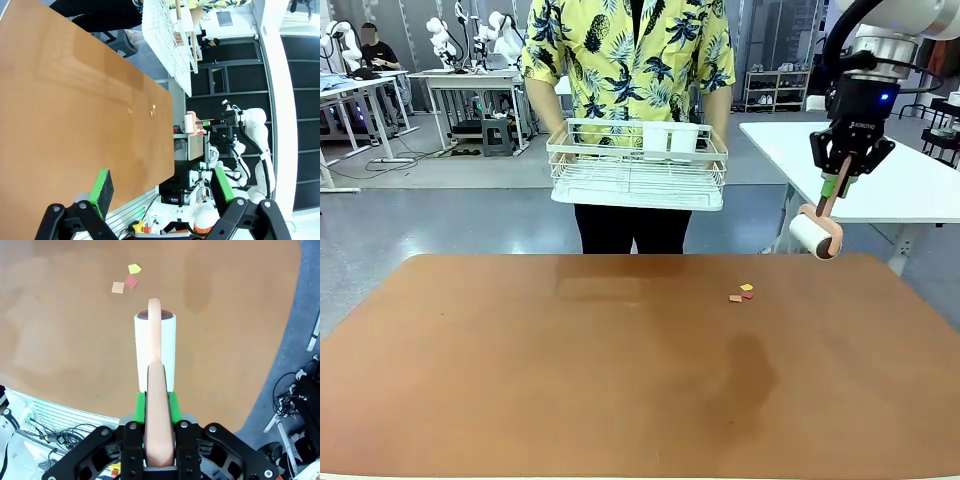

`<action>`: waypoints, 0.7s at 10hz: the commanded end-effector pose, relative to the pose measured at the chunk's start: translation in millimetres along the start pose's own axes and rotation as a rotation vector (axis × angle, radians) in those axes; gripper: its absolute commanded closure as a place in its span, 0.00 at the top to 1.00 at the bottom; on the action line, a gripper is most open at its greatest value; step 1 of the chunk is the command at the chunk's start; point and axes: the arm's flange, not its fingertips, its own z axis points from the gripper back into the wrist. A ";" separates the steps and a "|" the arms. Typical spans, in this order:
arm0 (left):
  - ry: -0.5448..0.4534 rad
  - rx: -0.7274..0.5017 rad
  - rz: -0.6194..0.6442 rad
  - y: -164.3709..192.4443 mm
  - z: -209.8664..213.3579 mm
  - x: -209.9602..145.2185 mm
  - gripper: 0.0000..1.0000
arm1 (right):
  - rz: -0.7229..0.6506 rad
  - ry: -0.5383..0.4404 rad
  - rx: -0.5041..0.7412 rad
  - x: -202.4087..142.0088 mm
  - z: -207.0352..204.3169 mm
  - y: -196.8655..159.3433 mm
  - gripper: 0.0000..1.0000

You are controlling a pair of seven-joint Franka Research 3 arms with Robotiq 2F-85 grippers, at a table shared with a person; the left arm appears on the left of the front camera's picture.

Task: Clean the table.
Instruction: Clean the table with the Lint Roller when the human lifts the Dish drying rack.

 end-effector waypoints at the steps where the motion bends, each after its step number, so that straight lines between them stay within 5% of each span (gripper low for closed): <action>1: -0.007 -0.027 -0.016 0.0 3.0 1.1 1.00 | 0.015 0.007 -0.011 -1.9 1.6 1.2 0.21; 7: -0.007 -0.027 -0.016 0.0 3.0 1.1 1.00 | -0.051 0.015 0.084 54.2 -76.9 -15.5 0.21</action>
